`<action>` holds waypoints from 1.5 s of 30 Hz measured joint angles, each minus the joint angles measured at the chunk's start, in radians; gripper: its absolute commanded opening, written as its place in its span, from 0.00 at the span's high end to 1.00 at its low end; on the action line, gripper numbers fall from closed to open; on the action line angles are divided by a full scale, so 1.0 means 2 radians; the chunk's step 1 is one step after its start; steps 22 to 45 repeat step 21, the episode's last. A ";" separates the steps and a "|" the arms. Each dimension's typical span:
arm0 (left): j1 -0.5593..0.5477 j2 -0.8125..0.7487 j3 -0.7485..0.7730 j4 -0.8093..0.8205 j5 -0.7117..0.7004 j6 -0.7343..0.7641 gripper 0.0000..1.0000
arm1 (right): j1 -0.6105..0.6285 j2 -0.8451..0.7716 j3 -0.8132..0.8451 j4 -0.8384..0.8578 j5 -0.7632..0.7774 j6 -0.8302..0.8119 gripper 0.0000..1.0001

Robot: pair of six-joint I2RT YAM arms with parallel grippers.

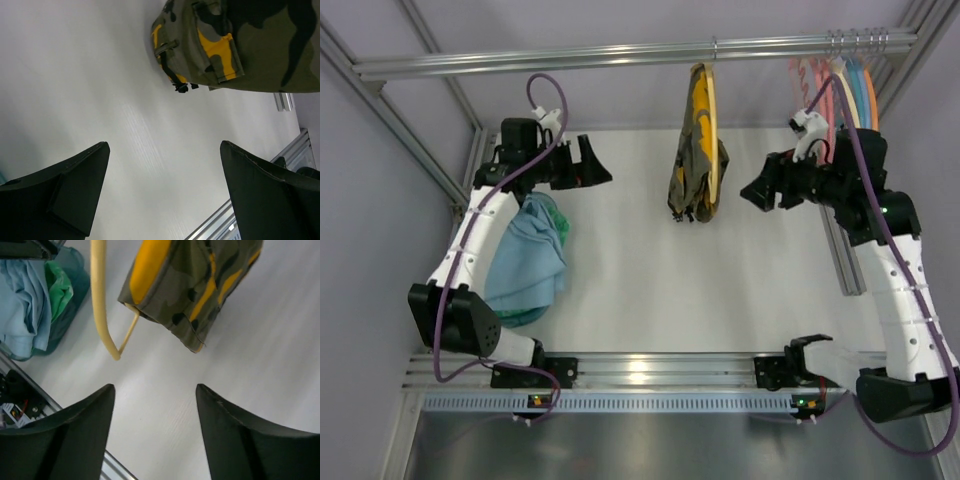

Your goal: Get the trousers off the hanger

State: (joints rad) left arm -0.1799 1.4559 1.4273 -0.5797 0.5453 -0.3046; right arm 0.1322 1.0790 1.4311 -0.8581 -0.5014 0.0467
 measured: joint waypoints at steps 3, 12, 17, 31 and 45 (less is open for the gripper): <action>0.021 -0.013 0.000 -0.027 -0.007 0.006 0.02 | 0.053 0.015 -0.018 0.046 0.002 0.007 0.21; 0.017 -0.167 -0.030 -0.072 -0.062 0.073 0.02 | 0.109 -0.016 -0.094 0.124 0.018 0.044 0.00; 0.014 -0.224 -0.056 -0.077 -0.100 0.098 0.02 | 0.109 -0.039 -0.114 0.126 0.025 0.046 0.01; 0.014 -0.230 -0.074 -0.087 -0.115 0.103 0.02 | 0.109 -0.044 -0.114 0.125 0.028 0.044 0.01; 0.014 -0.230 -0.074 -0.087 -0.115 0.103 0.02 | 0.109 -0.044 -0.114 0.125 0.028 0.044 0.01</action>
